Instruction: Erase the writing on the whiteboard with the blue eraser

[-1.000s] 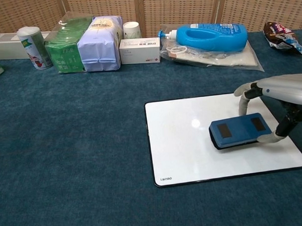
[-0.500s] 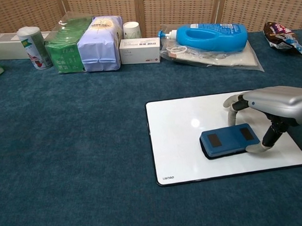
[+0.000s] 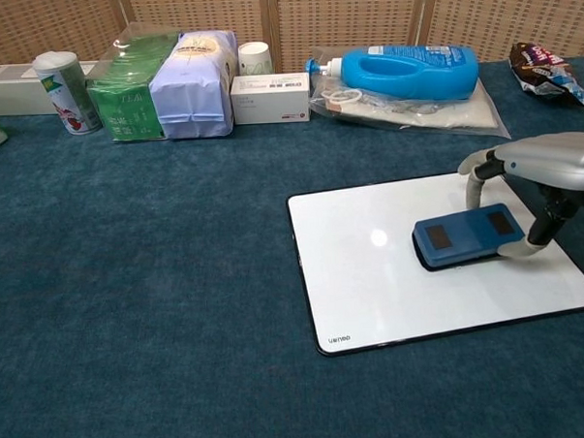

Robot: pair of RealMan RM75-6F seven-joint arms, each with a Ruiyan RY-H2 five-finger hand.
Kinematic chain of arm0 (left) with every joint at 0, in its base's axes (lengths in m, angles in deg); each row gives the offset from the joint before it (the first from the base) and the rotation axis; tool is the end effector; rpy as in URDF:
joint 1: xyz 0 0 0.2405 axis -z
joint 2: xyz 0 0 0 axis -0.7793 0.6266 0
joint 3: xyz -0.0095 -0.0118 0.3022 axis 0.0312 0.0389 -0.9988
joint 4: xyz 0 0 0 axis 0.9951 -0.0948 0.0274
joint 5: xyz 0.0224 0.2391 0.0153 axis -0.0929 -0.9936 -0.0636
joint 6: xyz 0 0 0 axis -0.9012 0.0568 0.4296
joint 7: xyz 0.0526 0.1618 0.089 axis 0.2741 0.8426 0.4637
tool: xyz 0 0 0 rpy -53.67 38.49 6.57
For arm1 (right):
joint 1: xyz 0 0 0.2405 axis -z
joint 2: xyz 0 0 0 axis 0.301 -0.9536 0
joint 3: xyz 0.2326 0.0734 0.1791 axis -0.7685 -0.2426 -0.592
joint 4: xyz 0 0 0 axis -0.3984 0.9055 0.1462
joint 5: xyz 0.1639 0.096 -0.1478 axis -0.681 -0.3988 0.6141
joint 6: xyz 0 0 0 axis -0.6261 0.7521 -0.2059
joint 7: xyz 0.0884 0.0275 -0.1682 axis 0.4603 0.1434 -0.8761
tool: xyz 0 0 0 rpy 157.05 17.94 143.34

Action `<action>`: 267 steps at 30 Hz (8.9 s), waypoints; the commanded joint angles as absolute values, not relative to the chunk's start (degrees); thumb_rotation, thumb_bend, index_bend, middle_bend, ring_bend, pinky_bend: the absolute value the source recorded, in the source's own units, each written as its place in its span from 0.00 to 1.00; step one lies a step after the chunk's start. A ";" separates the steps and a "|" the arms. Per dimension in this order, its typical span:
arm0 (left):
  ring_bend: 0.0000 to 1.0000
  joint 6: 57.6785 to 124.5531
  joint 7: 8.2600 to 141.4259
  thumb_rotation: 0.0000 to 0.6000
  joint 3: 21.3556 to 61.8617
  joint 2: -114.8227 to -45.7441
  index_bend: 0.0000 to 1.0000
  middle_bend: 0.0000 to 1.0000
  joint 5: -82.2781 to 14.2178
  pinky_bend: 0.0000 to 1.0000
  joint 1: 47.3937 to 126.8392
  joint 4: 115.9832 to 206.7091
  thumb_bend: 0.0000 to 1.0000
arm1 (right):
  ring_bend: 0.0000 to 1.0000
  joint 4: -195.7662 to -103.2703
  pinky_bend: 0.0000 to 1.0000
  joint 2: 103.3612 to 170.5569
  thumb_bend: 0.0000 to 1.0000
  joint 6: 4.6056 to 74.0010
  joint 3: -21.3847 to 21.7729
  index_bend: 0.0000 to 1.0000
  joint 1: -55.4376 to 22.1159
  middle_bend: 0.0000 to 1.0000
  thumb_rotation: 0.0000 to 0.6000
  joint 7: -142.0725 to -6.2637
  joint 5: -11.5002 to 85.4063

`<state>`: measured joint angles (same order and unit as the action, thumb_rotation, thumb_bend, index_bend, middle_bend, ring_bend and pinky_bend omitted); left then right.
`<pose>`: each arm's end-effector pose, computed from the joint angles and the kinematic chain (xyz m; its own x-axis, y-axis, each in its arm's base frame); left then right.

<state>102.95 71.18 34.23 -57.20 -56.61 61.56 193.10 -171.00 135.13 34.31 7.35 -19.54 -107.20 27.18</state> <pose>-0.3178 0.2506 0.1232 0.2195 0.1824 0.9584 0.9755 -0.0575 -0.2125 -0.2392 -0.3686 -0.0414 0.5315 -0.3819 0.7561 -0.8471 -0.2436 0.4723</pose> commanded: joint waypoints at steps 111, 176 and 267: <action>0.02 103.67 72.02 1.00 33.96 -56.83 0.22 0.15 -57.13 0.00 61.00 193.68 0.32 | 0.00 -167.38 0.00 136.33 0.24 27.02 6.47 0.62 -22.79 0.12 1.00 -101.75 31.25; 0.02 103.39 72.71 1.00 33.82 -57.29 0.22 0.15 -57.44 0.00 61.39 194.31 0.32 | 0.00 -173.48 0.00 132.28 0.24 30.88 12.23 0.62 -17.05 0.14 1.00 -102.00 36.57; 0.02 101.80 74.78 1.00 33.59 -58.90 0.22 0.15 -56.49 0.00 62.09 194.85 0.32 | 0.00 -177.28 0.00 127.06 0.25 36.05 6.99 0.61 -17.02 0.14 1.00 -101.62 36.25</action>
<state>101.82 74.72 33.60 -58.85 -56.46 62.06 194.80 -177.46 127.22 35.87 7.14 -17.22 -101.81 36.44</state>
